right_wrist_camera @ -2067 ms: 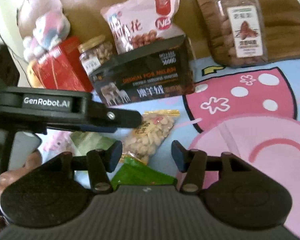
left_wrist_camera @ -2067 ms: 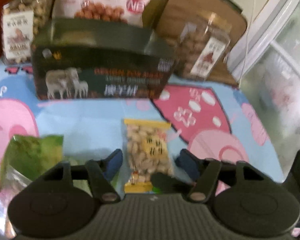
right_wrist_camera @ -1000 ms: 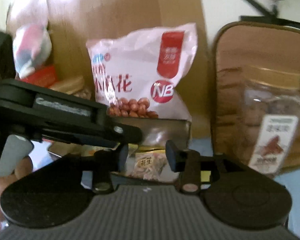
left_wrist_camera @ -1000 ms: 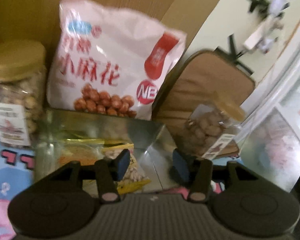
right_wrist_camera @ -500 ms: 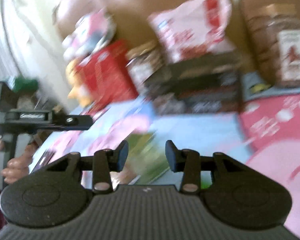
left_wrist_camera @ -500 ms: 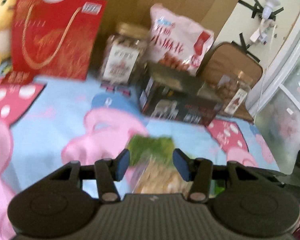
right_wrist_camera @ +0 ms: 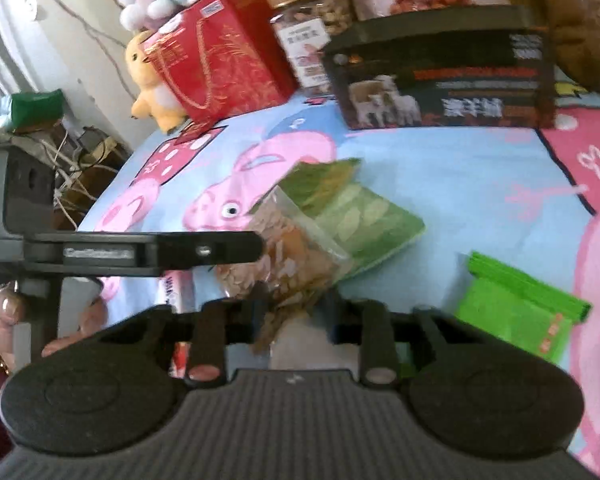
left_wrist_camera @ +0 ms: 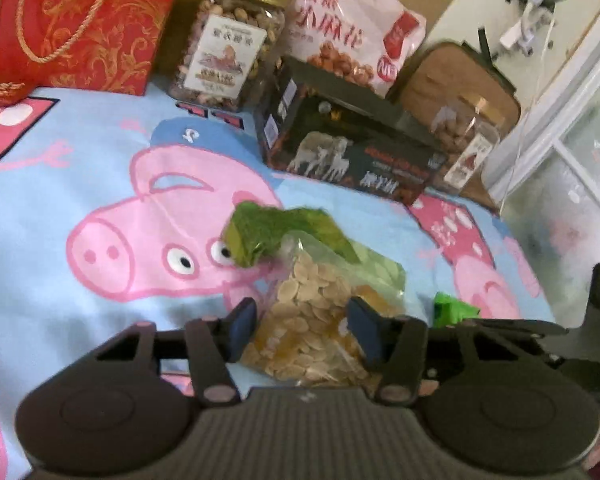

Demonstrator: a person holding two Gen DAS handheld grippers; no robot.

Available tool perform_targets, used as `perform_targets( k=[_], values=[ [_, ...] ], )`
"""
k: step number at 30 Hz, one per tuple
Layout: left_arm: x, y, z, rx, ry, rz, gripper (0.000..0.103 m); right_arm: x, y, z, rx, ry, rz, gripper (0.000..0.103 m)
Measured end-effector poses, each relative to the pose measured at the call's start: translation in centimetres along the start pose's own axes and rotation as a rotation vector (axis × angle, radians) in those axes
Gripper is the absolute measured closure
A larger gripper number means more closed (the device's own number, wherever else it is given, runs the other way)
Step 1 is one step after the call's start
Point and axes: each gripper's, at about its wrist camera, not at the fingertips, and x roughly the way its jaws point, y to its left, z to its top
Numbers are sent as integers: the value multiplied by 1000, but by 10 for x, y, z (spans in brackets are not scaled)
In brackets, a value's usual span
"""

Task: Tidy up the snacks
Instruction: 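Grasp the sunflower-seed bag with the left tool and lift it, then carry the seed bag into the black box and release it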

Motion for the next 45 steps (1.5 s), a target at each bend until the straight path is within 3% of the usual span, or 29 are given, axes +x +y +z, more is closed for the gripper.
perform_targets(
  k=[6,10,13,16,20,22,24,26,29,31,34,41,44,45],
  values=[
    [-17,4,10,-25,-62,-15,53,-8,9,16,-41,-115,-5,76],
    [-17,24,18,-139,-72,-27,53,10,12,33,-12,-111,-7,74],
    [-22,33,29,-194,-127,-4,53,18,28,46,-97,-151,-15,74],
    [-9,44,45,-220,-147,43,52,39,26,68,-101,-137,-26,72],
    [17,62,48,-312,-72,45,52,69,9,83,-100,-70,-126,62],
    [19,55,41,-271,-91,57,52,79,-8,80,-46,-7,-104,48],
    [20,45,35,-239,-69,36,52,73,-22,72,11,-8,-54,49],
    [19,34,29,-226,-24,-7,52,63,-25,64,27,4,-29,57],
    [14,20,24,-137,-43,27,52,41,-19,47,-43,4,-28,58],
    [6,25,26,-149,-72,37,43,22,-20,43,-61,-56,-41,58],
    [-1,37,30,-215,-92,19,39,6,-20,43,-80,-124,-54,57],
    [8,41,28,-225,-44,-5,39,26,-31,42,3,-76,-40,56],
    [13,36,25,-205,-40,-10,51,28,-20,37,-34,-96,-62,58],
    [15,35,24,-199,-30,-19,60,29,-17,36,-49,-95,-56,63]
  ],
)
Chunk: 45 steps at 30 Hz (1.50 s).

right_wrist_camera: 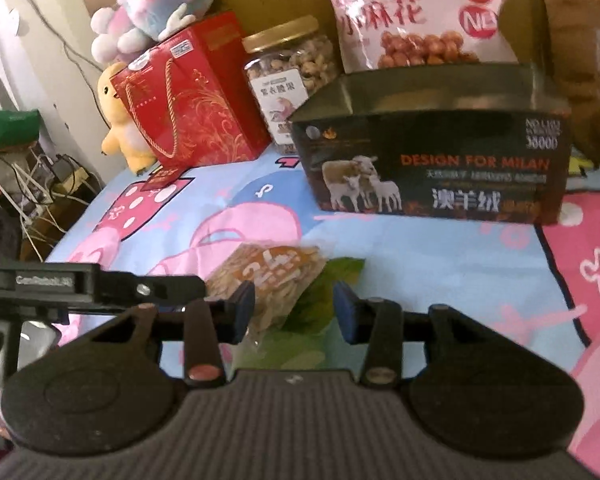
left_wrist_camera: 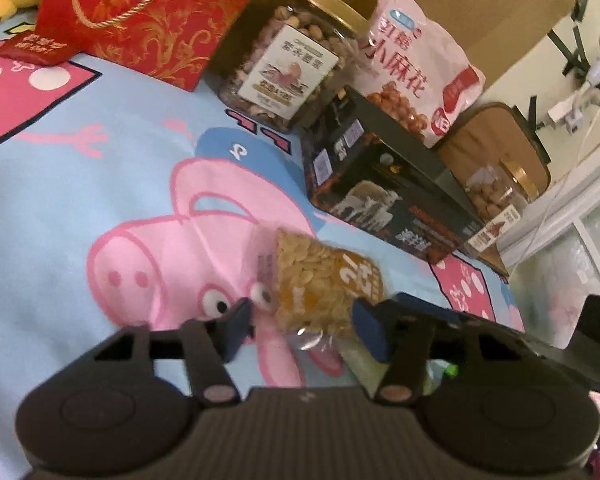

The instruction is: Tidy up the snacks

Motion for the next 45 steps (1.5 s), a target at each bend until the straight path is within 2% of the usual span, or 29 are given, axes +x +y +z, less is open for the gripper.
perform_targets(
  k=[1,3,7,11,15,20,23,24,25,27,29,31,33,35,38,42,45],
  values=[
    [2,0,-1,-3,13,-18,66,2,5,-2,-22,6,-2,71],
    [1,-1,-3,-7,9,-23,67,4,11,-5,-60,9,-22,75],
    [-14,-13,0,34,-26,-54,72,-2,14,-4,-49,-36,-33,83],
    [-25,-32,15,67,-65,-85,72,-18,12,5,-39,-128,-27,83],
    [-19,-63,45,110,-108,-99,72,-33,10,28,-91,-224,-71,83],
    [33,-109,91,168,-112,-100,70,-32,-19,72,-112,-308,-192,83],
    [75,-125,100,165,-74,-48,59,-23,-48,87,-96,-299,-273,78],
    [86,-130,100,181,-65,-29,56,-18,-55,89,-95,-292,-304,71],
    [92,-134,100,198,-46,-20,56,-12,-63,89,-103,-280,-344,66],
    [91,-133,97,191,-39,-29,56,-10,-77,84,-81,-274,-393,64],
    [72,-128,90,205,-61,-76,56,-26,-84,73,-10,-301,-353,64],
    [47,-120,80,223,-87,-85,56,-46,-82,58,38,-326,-296,64],
    [22,-110,71,244,-103,-90,56,-59,-75,46,67,-316,-230,64],
    [4,-97,60,254,-102,-60,56,-65,-70,29,100,-265,-136,64],
    [-6,-75,48,217,-71,-16,56,-56,-63,11,160,-161,-24,64],
    [-4,-47,34,157,-20,42,52,-26,-63,2,256,-30,43,63],
    [0,-25,28,92,13,31,51,-11,-63,0,327,14,85,63]
  ],
)
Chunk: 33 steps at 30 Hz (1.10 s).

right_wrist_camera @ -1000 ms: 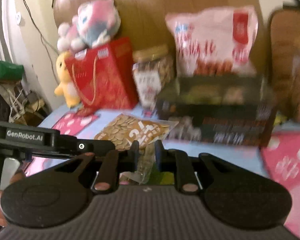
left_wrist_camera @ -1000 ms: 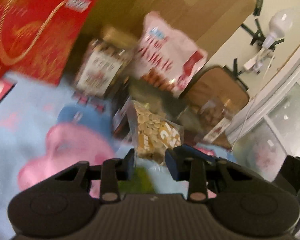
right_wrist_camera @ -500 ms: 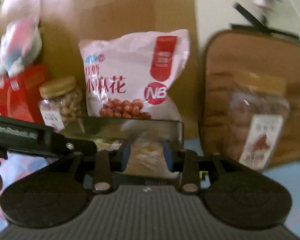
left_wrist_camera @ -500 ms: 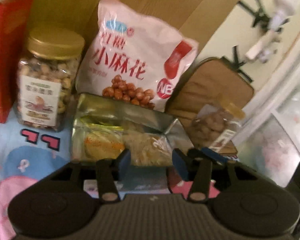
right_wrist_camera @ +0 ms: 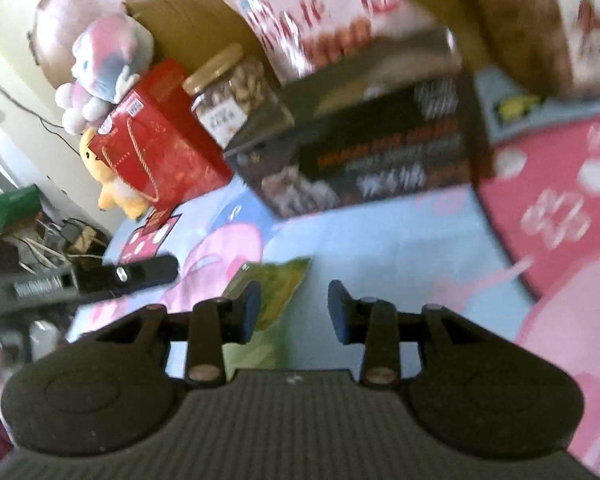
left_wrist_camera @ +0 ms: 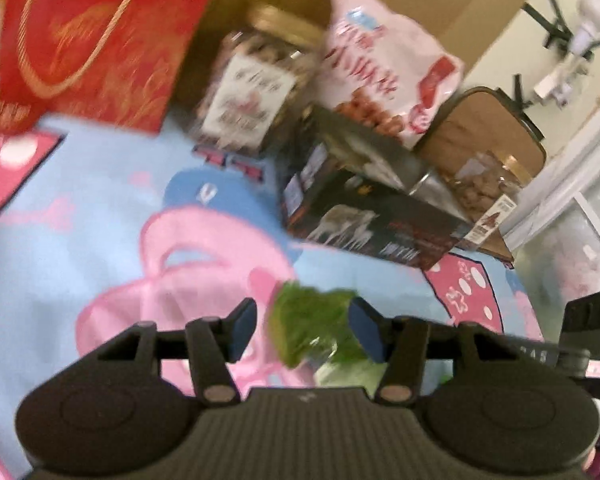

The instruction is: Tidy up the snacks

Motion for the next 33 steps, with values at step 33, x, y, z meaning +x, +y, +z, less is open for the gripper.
perform_targets(
  k=[33],
  values=[
    [47,-89,90,74,-140,-116,69,-35,8,89,-79,-217,-14,94]
  ],
)
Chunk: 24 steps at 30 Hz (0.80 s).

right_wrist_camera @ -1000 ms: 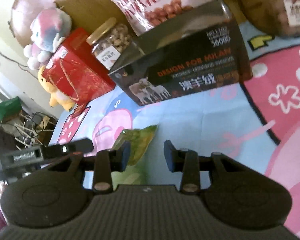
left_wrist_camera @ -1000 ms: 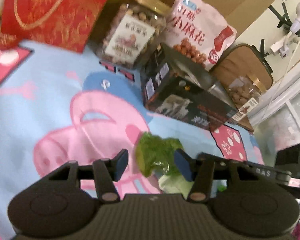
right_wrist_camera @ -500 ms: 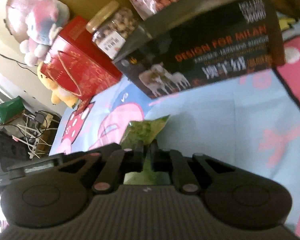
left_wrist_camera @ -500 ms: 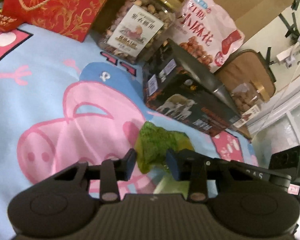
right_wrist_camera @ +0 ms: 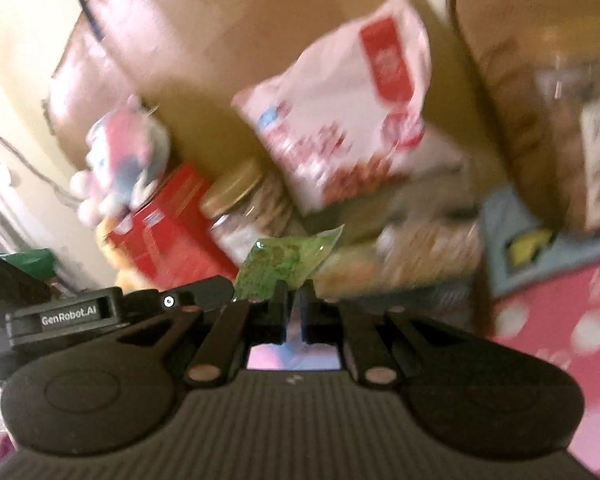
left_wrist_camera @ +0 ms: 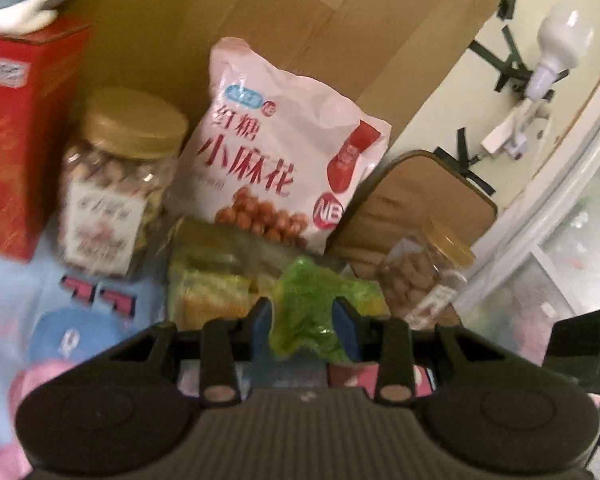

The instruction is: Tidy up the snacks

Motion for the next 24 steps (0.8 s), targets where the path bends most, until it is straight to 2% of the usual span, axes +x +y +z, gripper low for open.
perform_targets(
  k=[2,4,6,7,8,9,11,13,16,20,22,24],
  values=[
    [19,3,5,-15,6,46,68,17,-5,11,-24,19,-20,94],
    [35,6,8,6,0,132,58,33,-7,14,-54,37,-41,90],
    [43,9,7,24,-1,196,56,54,-7,14,-106,79,-63,87],
    [43,11,7,23,3,209,56,64,-8,12,-125,101,-111,81],
    [39,12,6,15,3,201,56,68,-8,11,-129,105,-144,80],
    [33,15,5,8,0,185,56,66,-9,11,-126,100,-142,79],
    [17,16,1,5,-11,168,56,51,-15,9,-91,74,-95,78],
    [-1,15,-7,12,-11,141,56,32,-16,5,-65,51,-84,77],
    [-27,10,-29,65,40,112,56,-7,-11,-14,-55,50,-21,76],
    [-49,14,-72,117,166,102,53,-47,-6,-66,-25,166,82,73],
    [-53,21,-88,124,207,115,51,-54,-6,-92,18,235,87,73],
    [-55,27,-96,131,223,119,47,-58,-4,-111,45,266,93,73]
  ],
)
